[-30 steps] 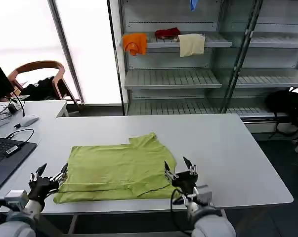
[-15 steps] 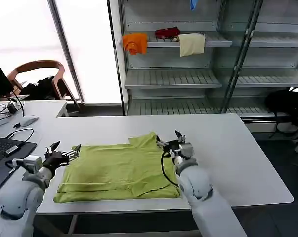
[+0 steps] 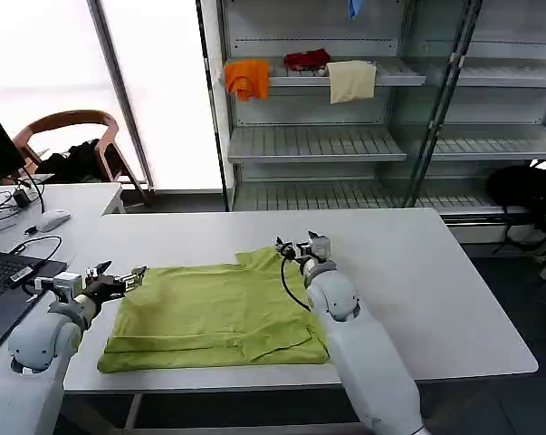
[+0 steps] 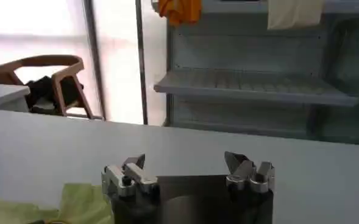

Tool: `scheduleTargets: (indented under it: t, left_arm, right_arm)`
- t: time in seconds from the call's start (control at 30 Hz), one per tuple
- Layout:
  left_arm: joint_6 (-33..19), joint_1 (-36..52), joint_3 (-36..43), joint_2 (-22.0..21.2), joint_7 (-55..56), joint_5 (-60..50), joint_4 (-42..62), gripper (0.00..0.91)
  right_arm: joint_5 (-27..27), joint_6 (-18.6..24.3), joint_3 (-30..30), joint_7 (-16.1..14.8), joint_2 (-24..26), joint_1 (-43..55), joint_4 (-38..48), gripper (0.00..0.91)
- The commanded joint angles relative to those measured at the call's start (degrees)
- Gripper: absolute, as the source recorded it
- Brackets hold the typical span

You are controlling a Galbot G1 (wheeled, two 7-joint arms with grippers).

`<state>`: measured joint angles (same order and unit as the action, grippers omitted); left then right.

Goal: Fold and organize the clothes.

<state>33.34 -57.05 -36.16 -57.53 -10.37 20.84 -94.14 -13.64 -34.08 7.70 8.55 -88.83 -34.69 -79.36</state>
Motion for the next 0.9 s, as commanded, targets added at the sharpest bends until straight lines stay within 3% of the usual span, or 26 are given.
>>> scheduleTargets:
  t: [0.03, 0.5, 0.7, 0.77, 0.8, 0.87, 0.9]
  left_arm:
    - [-0.05, 1.99, 0.94, 0.68, -1.53, -0.73, 4.28, 0.907]
    - [-0.12, 2.61, 1.55, -0.44, -1.82, -1.73, 5.72, 0.907]
    - [-0.13, 4.27, 2.66, -1.73, -1.51, -3.95, 7.48, 0.907]
    - [-0.13, 4.81, 2.97, -1.93, -1.51, -4.54, 8.07, 0.897]
    - [-0.12, 5.00, 3.07, -2.05, -1.52, -4.76, 8.22, 0.806]
    - [-0.12, 5.09, 3.15, -2.05, -1.52, -4.89, 8.30, 0.494]
    - [-0.13, 5.16, 3.18, -2.09, -1.59, -5.06, 8.44, 0.443]
  right_arm:
    - [2.20, 0.04, -0.09, -1.16, -3.42, 2.31, 6.36, 0.907]
    - [4.60, 0.16, 0.36, -1.82, -4.32, 1.28, 7.54, 0.846]
    - [4.84, 0.18, 0.39, -1.79, -4.23, 1.21, 7.68, 0.736]
    - [5.17, 0.19, 0.36, -1.86, -4.26, 1.17, 7.82, 0.635]
    - [5.20, 0.19, 0.42, -1.89, -4.28, 1.15, 7.87, 0.574]
    - [5.35, 0.19, 0.49, -1.99, -4.30, 1.18, 7.99, 0.474]
    - [5.49, 0.20, 0.52, -2.07, -4.29, 1.22, 8.10, 0.443]
